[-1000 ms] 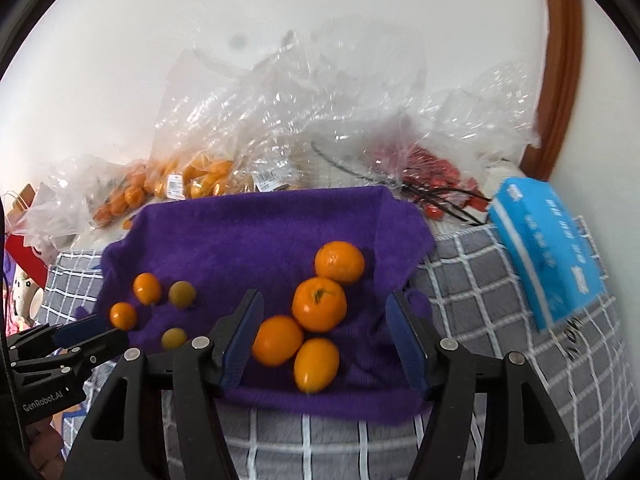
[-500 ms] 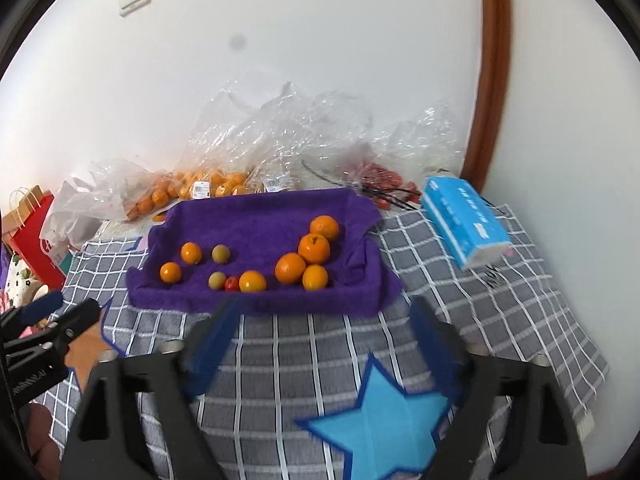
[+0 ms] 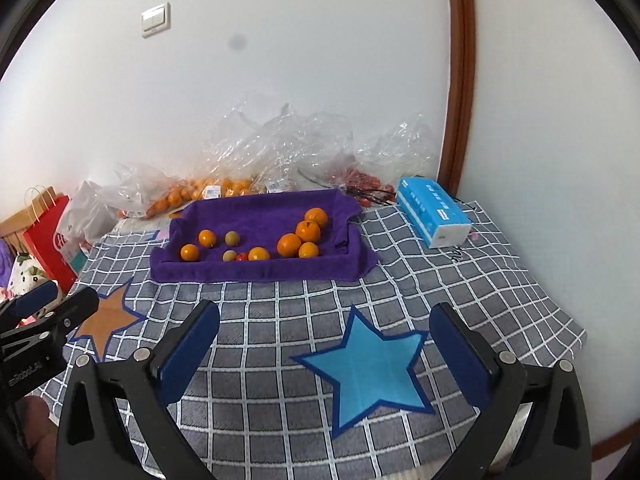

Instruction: Organize fruits

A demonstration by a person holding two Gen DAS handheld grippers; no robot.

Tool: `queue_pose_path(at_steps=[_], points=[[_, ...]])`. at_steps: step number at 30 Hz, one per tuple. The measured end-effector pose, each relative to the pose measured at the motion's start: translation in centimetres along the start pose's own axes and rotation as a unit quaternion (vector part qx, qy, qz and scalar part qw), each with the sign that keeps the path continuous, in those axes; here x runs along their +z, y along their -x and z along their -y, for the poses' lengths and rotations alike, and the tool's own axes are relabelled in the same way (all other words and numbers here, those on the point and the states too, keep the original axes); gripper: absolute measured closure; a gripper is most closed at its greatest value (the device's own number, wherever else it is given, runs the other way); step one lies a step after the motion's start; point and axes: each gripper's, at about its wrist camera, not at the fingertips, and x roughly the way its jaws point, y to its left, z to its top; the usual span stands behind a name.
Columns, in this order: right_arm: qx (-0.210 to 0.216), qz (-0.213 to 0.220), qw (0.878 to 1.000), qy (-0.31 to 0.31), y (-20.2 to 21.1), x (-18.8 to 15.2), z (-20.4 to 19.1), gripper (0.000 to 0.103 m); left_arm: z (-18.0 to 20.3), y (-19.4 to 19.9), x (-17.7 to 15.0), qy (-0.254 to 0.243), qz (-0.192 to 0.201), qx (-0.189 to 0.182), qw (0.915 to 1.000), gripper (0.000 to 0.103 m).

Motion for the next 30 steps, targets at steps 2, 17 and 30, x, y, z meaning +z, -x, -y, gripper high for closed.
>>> queue_pose_path(at_steps=[2,17,30], points=[[-0.003,0.003,1.000,0.002,0.6,-0.3,0.2,0.000,0.1,0.2,-0.2,0.001,0.001,0.002,1.0000,0.018],[-0.016,0.012,1.000,0.008,1.3,-0.9,0.3,0.000,0.3,0.2,-1.0,0.003,-0.001,0.003,1.0000,0.018],[-0.018,0.010,1.000,0.004,1.1,-1.1,0.4,0.000,0.0,-0.2,-1.0,0.002,-0.005,0.007,1.0000,0.018]])
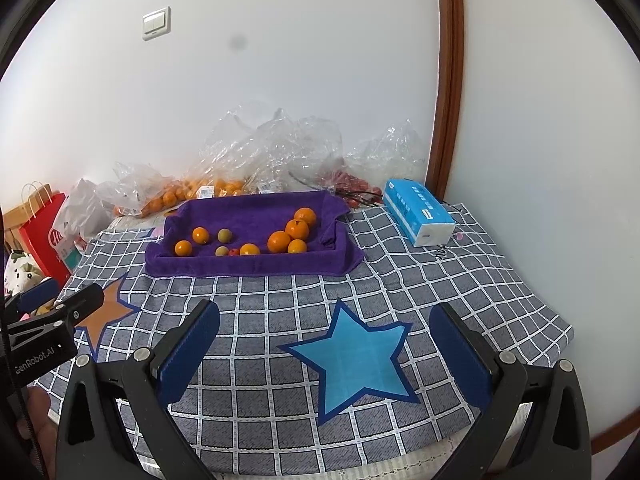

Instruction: Organize fruits

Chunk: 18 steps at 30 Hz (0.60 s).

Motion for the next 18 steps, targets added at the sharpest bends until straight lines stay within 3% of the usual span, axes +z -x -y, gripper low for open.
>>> queue_pose_path(at_steps=[18], points=[[0.004,0.004,1.000,-0.001,0.33,0.10,-0.10,0.000,-0.25,0.44,0.08,0.002,0.006,0.007,1.0000,0.018]])
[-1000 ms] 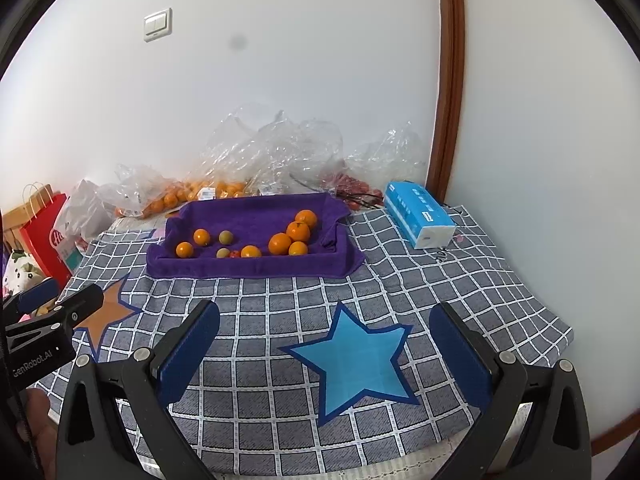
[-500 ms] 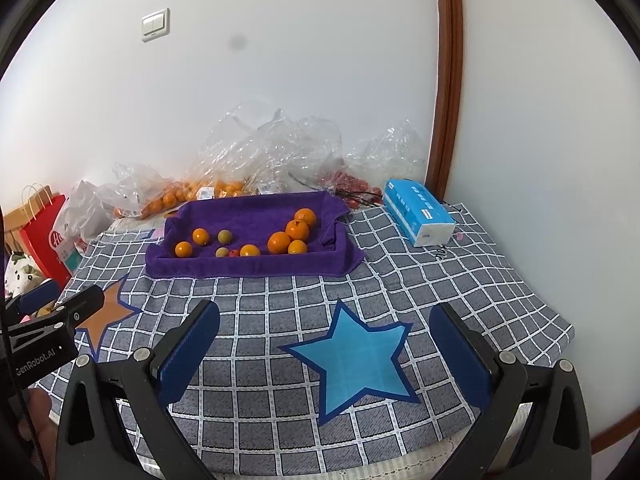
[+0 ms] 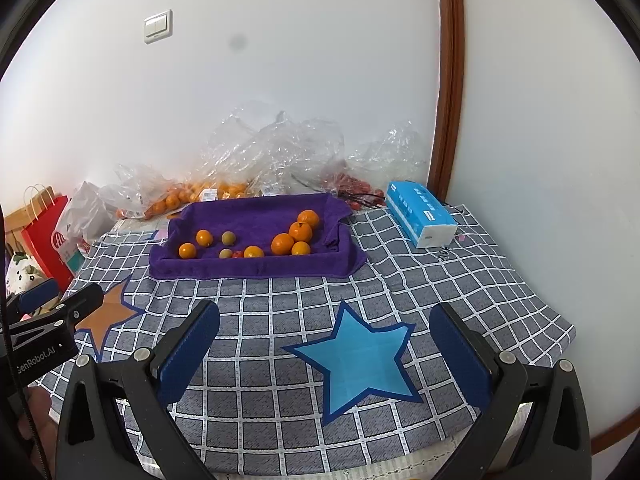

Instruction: Organize fruits

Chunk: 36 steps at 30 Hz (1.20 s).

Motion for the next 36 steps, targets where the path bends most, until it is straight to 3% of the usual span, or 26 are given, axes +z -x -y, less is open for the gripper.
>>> queue_pose_path(at_steps=[36], points=[[-0.005,0.011,1.000,-0.005,1.3,-0.1,0.6,0.000,0.7,1.2,0.2,-0.006,0.010,-0.011,0.9999,0.018]])
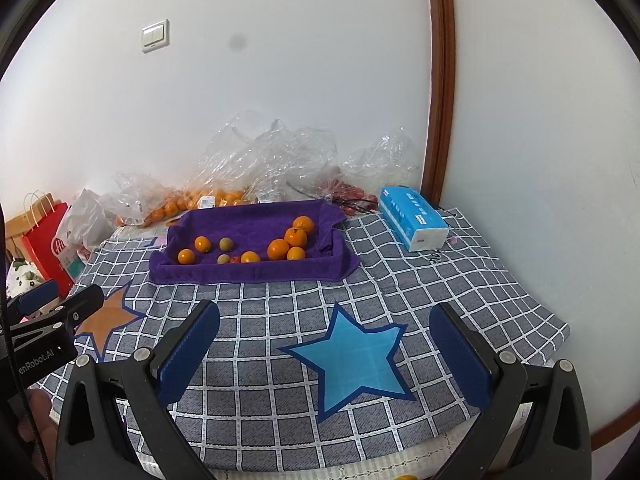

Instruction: Organize fruits

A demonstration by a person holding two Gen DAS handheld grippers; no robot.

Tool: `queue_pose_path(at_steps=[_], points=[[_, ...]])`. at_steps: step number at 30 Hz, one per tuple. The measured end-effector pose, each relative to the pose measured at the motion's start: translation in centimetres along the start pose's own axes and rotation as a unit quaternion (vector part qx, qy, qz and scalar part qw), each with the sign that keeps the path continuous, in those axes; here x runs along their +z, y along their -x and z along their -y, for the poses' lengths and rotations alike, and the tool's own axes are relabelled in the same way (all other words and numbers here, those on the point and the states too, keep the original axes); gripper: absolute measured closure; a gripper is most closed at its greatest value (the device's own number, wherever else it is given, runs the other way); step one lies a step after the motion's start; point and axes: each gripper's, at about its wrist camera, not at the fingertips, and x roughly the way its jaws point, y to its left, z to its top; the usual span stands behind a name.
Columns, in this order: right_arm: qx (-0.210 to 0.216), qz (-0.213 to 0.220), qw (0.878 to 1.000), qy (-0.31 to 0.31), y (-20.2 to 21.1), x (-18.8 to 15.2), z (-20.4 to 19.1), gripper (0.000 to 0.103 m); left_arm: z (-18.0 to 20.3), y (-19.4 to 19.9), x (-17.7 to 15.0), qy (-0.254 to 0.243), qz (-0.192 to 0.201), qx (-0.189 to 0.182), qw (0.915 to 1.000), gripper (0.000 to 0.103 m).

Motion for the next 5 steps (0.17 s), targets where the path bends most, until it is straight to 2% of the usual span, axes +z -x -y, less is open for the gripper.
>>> queue_pose_path(at_steps=[5], points=[[0.001,0.000,1.000,0.000,0.03,-0.02,0.02,0.000,0.33,0.06,0.00,-0.012,0.001,0.005,0.9999,0.018]])
